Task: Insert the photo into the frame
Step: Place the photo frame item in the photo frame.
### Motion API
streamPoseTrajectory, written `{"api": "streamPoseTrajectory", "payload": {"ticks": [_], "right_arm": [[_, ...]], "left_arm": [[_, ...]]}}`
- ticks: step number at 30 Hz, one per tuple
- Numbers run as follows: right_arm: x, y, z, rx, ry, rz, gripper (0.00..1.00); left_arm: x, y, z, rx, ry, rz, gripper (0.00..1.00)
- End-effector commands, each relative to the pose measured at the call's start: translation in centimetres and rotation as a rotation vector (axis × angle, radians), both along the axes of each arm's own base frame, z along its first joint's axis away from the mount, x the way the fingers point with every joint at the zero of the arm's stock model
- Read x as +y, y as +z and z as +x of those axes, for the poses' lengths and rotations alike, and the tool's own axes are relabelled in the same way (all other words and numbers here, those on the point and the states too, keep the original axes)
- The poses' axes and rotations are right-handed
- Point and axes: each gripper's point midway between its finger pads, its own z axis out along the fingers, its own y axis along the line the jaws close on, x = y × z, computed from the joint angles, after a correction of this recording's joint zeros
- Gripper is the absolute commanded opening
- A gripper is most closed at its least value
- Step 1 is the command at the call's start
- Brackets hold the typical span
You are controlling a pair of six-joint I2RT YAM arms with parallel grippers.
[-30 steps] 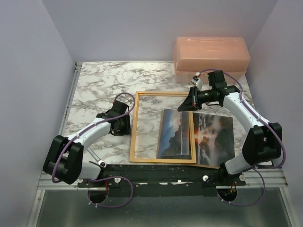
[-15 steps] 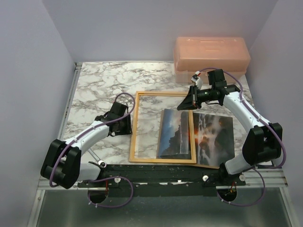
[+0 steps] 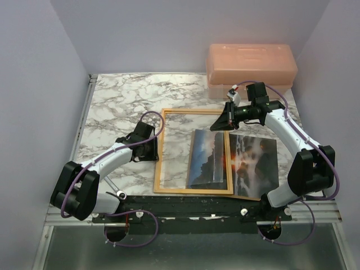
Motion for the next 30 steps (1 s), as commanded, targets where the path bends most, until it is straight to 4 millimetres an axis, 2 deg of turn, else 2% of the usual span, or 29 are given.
{"api": "streamPoseTrajectory", "payload": {"ticks": [1,10,19,30], "right_arm": [[0.7,2.0,0.5,-0.030,0.017,0.056,0.01],[1.0,3.0,1.2,-0.041,0.022,0.077,0.01],[1.4,3.0,2.0,-0.032,0.022,0.095,0.01],[1.8,2.9,1.8,-0.019,0.024,0.105,0.01]], "left_arm": [[0.0,-0.2,0.1,-0.012,-0.019,0.008,0.36],[-0.1,-0.1,0.1,-0.023,-0.024,0.000,0.35],[-0.1,0.0,0.0,-0.037,-0.023,-0.008,0.35],[0.0,0.2,0.0,-0.057,-0.022,-0.016,0.34]]}}
